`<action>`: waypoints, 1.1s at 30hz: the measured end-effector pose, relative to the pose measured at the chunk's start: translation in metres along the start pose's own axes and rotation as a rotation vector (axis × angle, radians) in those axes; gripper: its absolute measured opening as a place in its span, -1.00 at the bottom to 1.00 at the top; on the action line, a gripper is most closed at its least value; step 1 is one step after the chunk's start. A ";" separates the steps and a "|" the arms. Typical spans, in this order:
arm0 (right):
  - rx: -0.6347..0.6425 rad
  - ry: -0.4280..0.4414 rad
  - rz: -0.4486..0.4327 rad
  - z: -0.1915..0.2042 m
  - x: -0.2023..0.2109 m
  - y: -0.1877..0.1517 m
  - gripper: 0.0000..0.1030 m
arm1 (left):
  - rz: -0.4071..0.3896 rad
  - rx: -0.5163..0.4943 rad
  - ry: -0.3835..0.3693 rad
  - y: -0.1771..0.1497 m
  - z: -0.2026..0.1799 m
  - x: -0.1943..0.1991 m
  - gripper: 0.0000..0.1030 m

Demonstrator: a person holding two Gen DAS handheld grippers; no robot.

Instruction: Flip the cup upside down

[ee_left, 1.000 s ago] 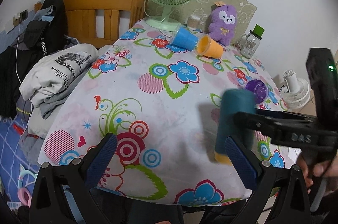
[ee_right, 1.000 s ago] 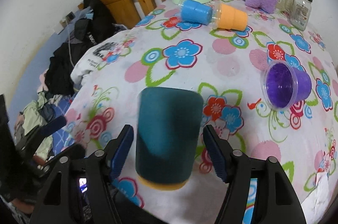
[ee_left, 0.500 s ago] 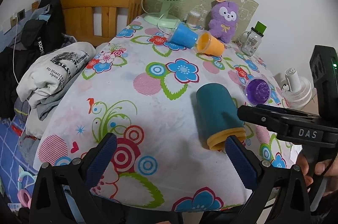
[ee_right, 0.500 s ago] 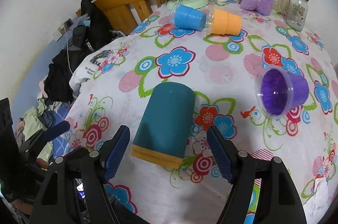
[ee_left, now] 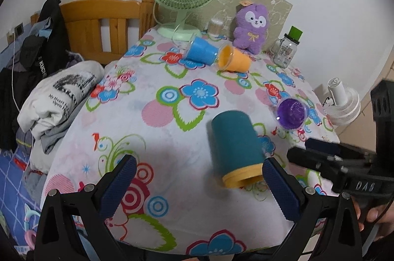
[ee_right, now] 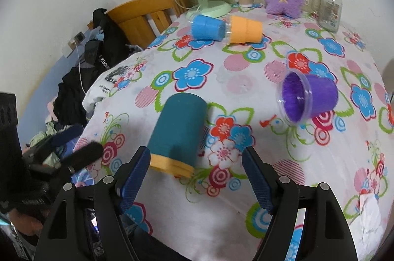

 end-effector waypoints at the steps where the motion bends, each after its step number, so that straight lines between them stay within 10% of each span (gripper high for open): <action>1: -0.010 0.000 -0.002 -0.004 0.002 -0.002 0.54 | -0.006 -0.008 -0.002 0.003 -0.003 0.001 0.99; 15: -0.094 -0.027 0.001 -0.045 0.020 -0.029 0.55 | -0.030 -0.095 -0.033 0.042 -0.047 -0.019 1.00; 33: -0.153 -0.012 0.031 -0.076 0.004 -0.036 0.55 | 0.165 -0.155 0.048 0.041 -0.069 -0.103 0.99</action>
Point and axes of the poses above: each gripper's, at about its wrist camera, not at the fingertips, and x roughly against the way its jaws point, z to its left, y to its top, the point moved 1 cm from there along -x, roughly the way its jaws point, and after that the axes turned 2 degrees about -z, right-handed, at the moved point
